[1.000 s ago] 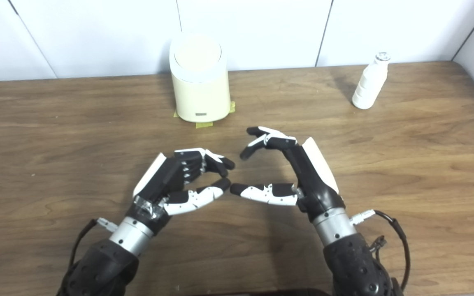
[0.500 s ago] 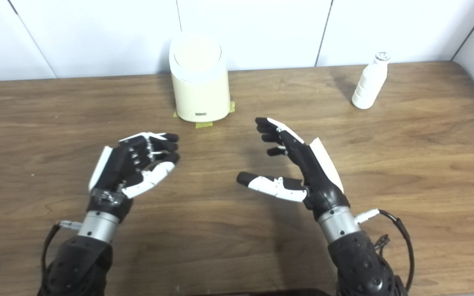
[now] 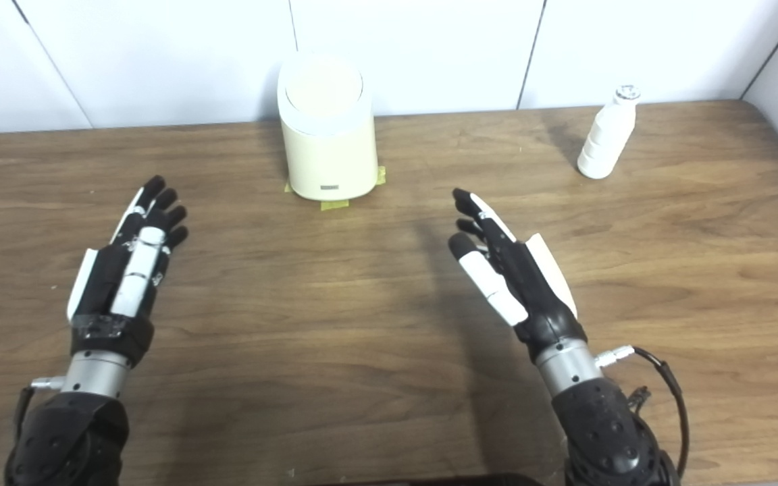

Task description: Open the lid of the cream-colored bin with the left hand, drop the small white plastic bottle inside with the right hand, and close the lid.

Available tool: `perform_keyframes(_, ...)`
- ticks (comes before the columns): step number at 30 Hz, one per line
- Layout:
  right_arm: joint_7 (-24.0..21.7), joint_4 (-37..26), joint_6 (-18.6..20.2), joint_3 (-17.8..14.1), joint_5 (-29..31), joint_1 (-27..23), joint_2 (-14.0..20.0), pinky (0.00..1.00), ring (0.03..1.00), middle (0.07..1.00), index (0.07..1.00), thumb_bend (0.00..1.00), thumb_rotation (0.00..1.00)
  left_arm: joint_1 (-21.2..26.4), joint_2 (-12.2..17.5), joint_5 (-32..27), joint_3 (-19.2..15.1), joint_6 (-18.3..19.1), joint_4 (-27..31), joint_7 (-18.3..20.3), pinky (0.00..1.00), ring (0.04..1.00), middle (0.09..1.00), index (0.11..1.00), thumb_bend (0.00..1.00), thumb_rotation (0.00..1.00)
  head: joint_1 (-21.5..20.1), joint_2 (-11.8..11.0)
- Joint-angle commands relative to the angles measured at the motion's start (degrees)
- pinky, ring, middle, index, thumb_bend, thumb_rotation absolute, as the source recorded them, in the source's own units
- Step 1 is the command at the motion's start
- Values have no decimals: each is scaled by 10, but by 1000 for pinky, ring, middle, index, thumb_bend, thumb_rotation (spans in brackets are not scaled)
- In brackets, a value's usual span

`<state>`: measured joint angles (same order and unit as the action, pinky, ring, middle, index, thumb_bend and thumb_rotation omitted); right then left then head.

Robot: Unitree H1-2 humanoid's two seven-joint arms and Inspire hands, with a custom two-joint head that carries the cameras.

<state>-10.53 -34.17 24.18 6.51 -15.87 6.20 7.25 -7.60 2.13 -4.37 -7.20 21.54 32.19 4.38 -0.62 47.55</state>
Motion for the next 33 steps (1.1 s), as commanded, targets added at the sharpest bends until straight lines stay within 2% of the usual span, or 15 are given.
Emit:
perform_keyframes(1,16,-2,-16,-19,30,-5,-16,830,932,944,949,599,1000,-100,1,-14,-3,-28,6,2,979,966,992,1000,527,743,0,-1)
perform_keyframes(6,25,13,-18,-31,52,-6,-17,845,944,942,946,584,1000,-111,6,-11,-8,-24,6,8,1000,990,1000,1000,508,850,4,-5)
perform_keyframes(10,30,34,-32,-42,79,-8,-17,863,957,959,957,566,1000,-120,7,-8,-9,-36,-3,12,1000,999,1000,1000,505,927,10,-11)
perform_keyframes(15,38,53,-41,-48,92,-10,-13,887,964,974,972,536,1000,-117,9,-9,-13,-42,-20,15,1000,1000,1000,1000,487,997,22,-32)
perform_keyframes(20,45,67,-59,-48,98,-8,-13,861,956,973,973,517,1000,-112,12,-5,-16,-57,-41,18,1000,1000,1000,1000,485,977,33,-70)
perform_keyframes(22,49,73,-70,-48,100,-6,-13,858,953,972,974,520,1000,-114,8,-1,-16,-68,-50,16,1000,1000,1000,1000,476,973,36,-94)
perform_keyframes(27,54,92,-102,-49,107,-1,-12,846,953,968,975,558,1000,-120,-1,2,-10,-94,-74,14,1000,1000,1000,1000,423,996,43,-139)
perform_keyframes(29,58,104,-121,-52,110,1,-14,853,953,963,973,544,1000,-124,-3,5,-5,-103,-82,14,1000,1000,1000,1000,405,1000,44,-158)
perform_keyframes(33,59,118,-142,-56,118,4,-17,851,953,961,970,553,1000,-126,-6,8,0,-114,-95,13,1000,1000,1000,1000,393,1000,46,-181)
